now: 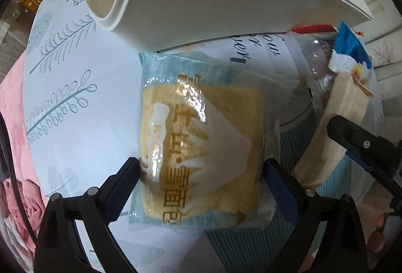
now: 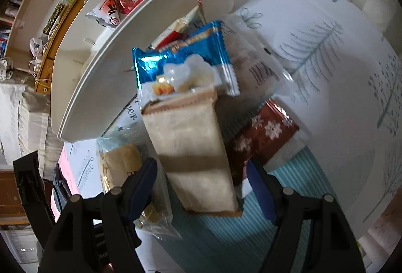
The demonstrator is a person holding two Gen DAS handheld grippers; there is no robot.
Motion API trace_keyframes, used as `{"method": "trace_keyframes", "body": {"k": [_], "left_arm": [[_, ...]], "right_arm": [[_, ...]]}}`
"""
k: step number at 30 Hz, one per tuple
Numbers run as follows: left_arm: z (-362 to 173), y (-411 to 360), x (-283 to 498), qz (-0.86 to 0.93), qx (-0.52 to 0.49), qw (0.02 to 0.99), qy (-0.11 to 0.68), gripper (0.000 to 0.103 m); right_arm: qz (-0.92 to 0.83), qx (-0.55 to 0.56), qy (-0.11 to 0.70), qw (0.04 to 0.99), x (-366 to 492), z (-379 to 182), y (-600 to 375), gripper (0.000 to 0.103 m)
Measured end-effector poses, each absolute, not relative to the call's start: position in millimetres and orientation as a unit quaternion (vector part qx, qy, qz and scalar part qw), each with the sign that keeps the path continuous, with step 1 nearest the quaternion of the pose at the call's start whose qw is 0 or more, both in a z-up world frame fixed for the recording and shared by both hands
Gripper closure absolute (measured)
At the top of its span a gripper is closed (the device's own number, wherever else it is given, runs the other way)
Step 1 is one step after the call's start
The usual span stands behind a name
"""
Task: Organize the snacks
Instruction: 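Grasp the yellow bread packet with the left tool while the right grasps the beige cracker pack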
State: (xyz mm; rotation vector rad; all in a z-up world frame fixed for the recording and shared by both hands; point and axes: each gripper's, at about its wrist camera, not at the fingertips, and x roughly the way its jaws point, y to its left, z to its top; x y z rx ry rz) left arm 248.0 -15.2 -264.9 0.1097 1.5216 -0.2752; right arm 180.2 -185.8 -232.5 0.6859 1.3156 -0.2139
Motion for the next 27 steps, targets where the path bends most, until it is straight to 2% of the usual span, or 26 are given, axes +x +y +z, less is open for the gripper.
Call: {"method": "trace_keyframes", "body": {"k": [11, 15, 21, 27], "left_arm": [[-279.4, -30.4, 277.4, -0.103, 0.045, 0.712, 0.693, 0.000], [-276.6, -28.3, 279.2, -0.104, 0.042, 0.716, 0.689, 0.000], [-273.5, -15.4, 263.6, -0.106, 0.031, 0.728, 0.677, 0.009], [-274.9, -5.3, 255.9, -0.103, 0.023, 0.714, 0.692, 0.011]], "right_arm": [[-0.092, 0.244, 0.637, 0.725, 210.1, -234.7, -181.4, 0.031], [-0.092, 0.230, 0.645, 0.723, 215.6, -234.3, -177.9, 0.047], [-0.091, 0.229, 0.655, 0.714, 213.3, -232.2, -176.5, 0.050], [-0.096, 0.249, 0.655, 0.708, 195.1, -225.5, -181.5, 0.051]]}}
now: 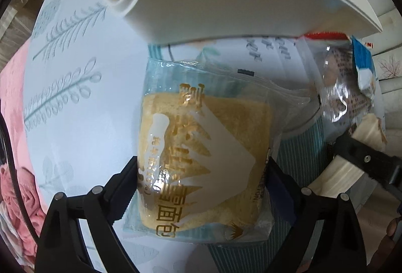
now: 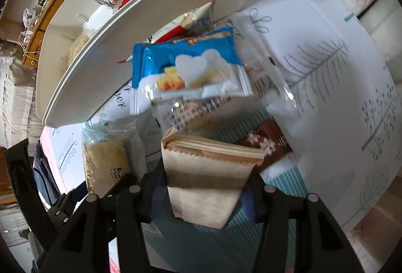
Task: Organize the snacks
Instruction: 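Grasp the yellow bread packet with the left tool while the right grasps the beige cracker pack, then carry the bread packet with the left tool toward the tray while the right carries the cracker pack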
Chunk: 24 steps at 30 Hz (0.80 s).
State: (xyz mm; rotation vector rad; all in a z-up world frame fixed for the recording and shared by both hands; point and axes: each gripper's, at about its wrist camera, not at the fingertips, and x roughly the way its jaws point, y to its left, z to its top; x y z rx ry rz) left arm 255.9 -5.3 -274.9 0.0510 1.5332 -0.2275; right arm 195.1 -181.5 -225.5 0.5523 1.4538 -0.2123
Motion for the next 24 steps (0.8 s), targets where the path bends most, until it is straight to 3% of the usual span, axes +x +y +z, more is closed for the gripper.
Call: {"method": "trace_keyframes", "body": {"k": [15, 24], "left_arm": [[-254.8, 74.1, 180.0, -0.070, -0.056, 0.681, 0.726, 0.011], [-204.3, 111.3, 167.9, -0.053, -0.086, 0.707, 0.700, 0.011]], "right_arm": [[-0.089, 0.258, 0.629, 0.728, 150.1, -191.0, -161.1, 0.051], [-0.044, 0.222, 0.619, 0.752, 157.1, -156.1, -135.0, 0.051]]}}
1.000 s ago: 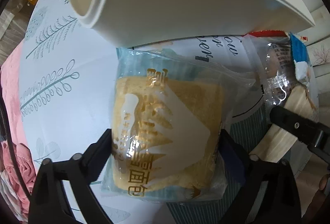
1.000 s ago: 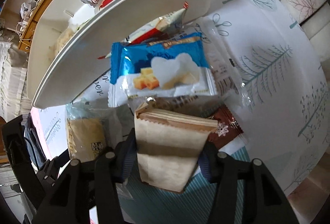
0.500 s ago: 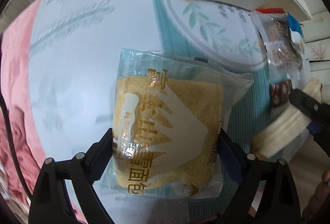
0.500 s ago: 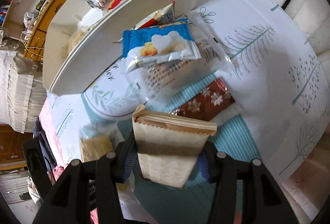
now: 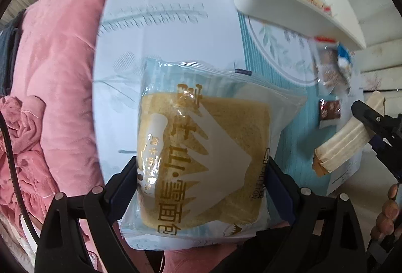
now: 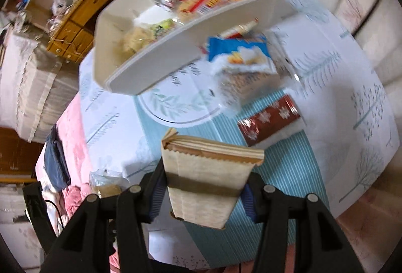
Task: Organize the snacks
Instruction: 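Carry the bread packet with the left tool toward the tray while the right carries the cracker pack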
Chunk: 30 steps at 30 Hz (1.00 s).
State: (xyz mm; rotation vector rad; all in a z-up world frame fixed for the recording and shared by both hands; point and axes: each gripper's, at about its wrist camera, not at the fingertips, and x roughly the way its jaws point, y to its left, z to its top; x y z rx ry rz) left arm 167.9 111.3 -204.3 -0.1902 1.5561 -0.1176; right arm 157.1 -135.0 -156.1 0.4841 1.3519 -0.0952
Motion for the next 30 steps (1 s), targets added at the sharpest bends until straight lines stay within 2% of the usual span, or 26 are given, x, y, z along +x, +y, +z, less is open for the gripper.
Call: {"method": "trace_keyframes", "body": {"k": [9, 17, 30], "left_arm": [[-143.1, 116.9, 202.7, -0.042, -0.130, 0.734, 0.665, 0.011], [-96.1, 96.0, 254.4, -0.032, -0.132, 0.757, 0.639, 0.011], [-77.8, 34.6, 347.0, -0.020, -0.138, 0.779, 0.611, 0.011]], "right_arm": [[0.000, 0.195, 0.604, 0.773, 195.7, -124.3, -137.1, 0.051], [0.057, 0.236, 0.605, 0.759, 247.1, -119.5, -158.8, 0.051], [0.120, 0.289, 0.586, 0.747, 327.2, -110.2, -204.5, 0.051]]}}
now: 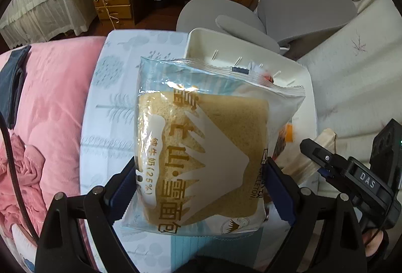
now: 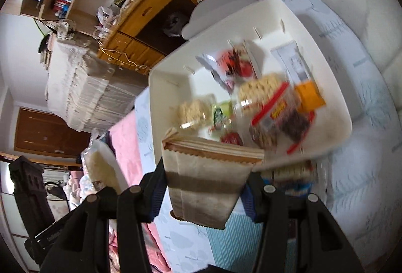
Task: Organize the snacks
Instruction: 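Carry the bread packet with the left tool toward the tray while the right carries the cracker pack, then open the left tool over the tray while the right releases the cracker pack there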
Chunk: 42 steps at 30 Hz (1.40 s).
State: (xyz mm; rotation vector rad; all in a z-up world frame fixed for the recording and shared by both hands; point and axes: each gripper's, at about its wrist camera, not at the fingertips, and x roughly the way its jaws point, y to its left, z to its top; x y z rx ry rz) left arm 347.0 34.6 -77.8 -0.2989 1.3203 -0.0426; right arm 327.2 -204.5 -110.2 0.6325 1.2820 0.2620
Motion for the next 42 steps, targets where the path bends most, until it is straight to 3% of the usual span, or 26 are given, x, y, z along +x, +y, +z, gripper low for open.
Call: {"method": "trace_keyframes", "body": {"k": [18, 20, 28, 42], "left_arm": [[-119.7, -25.5, 421.7, 0.018, -0.144, 0.760, 0.633, 0.009], [-120.2, -27.3, 421.0, 0.010, -0.152, 0.761, 0.631, 0.001], [-115.5, -26.2, 413.7, 0.027, -0.177, 0.761, 0.623, 0.000], [-87.5, -17.3, 346.9, 0.002, -0.160, 0.767, 0.621, 0.000]], "right_arm": [[0.135, 0.317, 0.599, 0.723, 396.7, -153.7, -264.5, 0.050], [0.142, 0.317, 0.601, 0.720, 398.1, -154.9, -264.7, 0.049], [0.151, 0.311, 0.601, 0.720, 392.3, -149.7, -270.7, 0.029], [0.111, 0.306, 0.586, 0.742, 339.2, -113.9, -280.5, 0.028]]}}
